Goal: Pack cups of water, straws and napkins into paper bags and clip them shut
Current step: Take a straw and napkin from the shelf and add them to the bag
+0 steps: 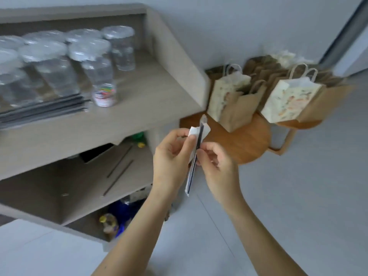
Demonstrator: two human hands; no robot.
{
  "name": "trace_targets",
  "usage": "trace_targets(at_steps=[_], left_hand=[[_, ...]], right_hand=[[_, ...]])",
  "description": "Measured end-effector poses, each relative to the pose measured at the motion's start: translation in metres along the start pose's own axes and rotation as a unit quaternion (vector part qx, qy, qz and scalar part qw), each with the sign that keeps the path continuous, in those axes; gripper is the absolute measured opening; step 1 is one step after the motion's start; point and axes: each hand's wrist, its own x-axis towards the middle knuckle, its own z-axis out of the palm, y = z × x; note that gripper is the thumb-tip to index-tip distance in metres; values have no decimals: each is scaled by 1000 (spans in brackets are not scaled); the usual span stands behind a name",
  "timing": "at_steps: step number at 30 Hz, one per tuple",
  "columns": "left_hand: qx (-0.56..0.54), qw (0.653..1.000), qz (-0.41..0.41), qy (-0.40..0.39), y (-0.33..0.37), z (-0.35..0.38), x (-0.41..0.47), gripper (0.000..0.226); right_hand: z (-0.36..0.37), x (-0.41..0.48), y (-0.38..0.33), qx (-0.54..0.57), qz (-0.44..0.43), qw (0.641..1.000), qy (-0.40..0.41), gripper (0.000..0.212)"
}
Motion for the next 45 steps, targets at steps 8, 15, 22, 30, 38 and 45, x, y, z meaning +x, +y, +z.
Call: trace_targets(at_steps=[8,15,22,30,38,45], left_hand=[[-5,988,-61,-144,-26,130,-7,10],[96,971,-9,-217,-70,205,67,20],[197,945,109,-236,-79,270,169,16],[267,935,112,-203,-98,316,260,23],[315,943,77,-73,-131,379,343,20],[331,943,5,14,-137,448,397,18]], right_hand=[[-123,3,48,-74,37,991,103,8],[-206,75,92,-100,97,974,178,15],[-241,205,111,-104,116,985,68,14],[-249,314,161,-96,107,990,6,9],[-268,440,237,-90,68,989,-100,20],[-303,549,273,-71,-30,976,-204,7]])
